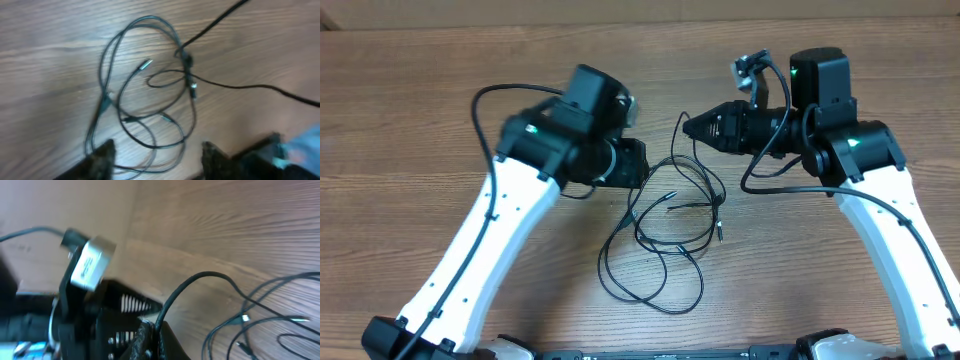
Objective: Untangle cables
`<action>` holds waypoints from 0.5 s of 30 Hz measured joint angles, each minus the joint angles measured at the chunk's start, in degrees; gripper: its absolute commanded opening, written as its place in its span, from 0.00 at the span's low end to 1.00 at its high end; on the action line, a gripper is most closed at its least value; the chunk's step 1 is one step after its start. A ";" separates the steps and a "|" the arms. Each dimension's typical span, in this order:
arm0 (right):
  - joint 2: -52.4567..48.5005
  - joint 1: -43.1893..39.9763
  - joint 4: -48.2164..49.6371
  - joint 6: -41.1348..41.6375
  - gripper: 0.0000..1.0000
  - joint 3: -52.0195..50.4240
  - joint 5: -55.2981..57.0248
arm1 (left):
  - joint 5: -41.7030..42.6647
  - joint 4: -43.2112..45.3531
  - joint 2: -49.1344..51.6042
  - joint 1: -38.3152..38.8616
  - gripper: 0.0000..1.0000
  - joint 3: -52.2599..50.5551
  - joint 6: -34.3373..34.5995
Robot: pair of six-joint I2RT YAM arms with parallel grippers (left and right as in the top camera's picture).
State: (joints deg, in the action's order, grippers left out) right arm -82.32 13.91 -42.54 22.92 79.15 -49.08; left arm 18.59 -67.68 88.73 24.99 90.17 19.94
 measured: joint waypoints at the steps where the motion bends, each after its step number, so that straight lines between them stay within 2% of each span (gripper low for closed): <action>1: -0.17 0.00 0.90 -0.37 0.04 0.00 -1.16 | 2.45 0.00 0.00 -1.36 0.76 0.02 -1.55; 5: -0.22 0.00 6.91 -1.05 0.04 0.02 -7.96 | 11.23 0.00 0.00 -4.72 0.78 0.02 -10.21; 11: -0.24 0.00 15.67 1.07 0.04 0.02 -18.03 | 21.66 0.48 0.00 -4.28 0.79 0.00 -25.00; 15: -0.24 0.00 16.11 2.64 0.04 0.02 -20.85 | 26.05 4.50 0.00 -3.58 0.82 -0.04 -29.22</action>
State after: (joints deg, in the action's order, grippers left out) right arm -82.56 13.91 -26.44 25.56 79.18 -69.93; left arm 44.64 -63.18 88.73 21.41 90.13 -9.28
